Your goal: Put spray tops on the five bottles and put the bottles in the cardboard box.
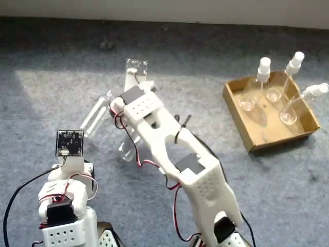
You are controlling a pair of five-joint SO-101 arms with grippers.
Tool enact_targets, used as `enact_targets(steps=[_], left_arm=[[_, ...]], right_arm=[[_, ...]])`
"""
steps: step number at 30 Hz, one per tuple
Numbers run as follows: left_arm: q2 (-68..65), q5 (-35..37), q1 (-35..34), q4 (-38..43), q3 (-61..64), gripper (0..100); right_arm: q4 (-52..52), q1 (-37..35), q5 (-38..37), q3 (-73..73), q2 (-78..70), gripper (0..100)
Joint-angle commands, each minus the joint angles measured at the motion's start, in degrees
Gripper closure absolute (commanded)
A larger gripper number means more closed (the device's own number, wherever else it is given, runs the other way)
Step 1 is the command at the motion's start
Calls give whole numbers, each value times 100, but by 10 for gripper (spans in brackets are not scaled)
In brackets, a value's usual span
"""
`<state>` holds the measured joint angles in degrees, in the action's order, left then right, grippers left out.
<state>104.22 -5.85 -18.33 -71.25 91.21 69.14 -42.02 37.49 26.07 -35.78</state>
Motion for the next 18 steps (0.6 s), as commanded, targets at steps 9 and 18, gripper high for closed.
enact_targets(steps=[9, 18], left_arm=[[57, 26, -40, 18, -119, 969], [57, 26, -40, 18, -110, 969]], right_arm=[[462, 215, 18, 365, -558, 677], [1534, 629, -1152, 356, -541, 678]])
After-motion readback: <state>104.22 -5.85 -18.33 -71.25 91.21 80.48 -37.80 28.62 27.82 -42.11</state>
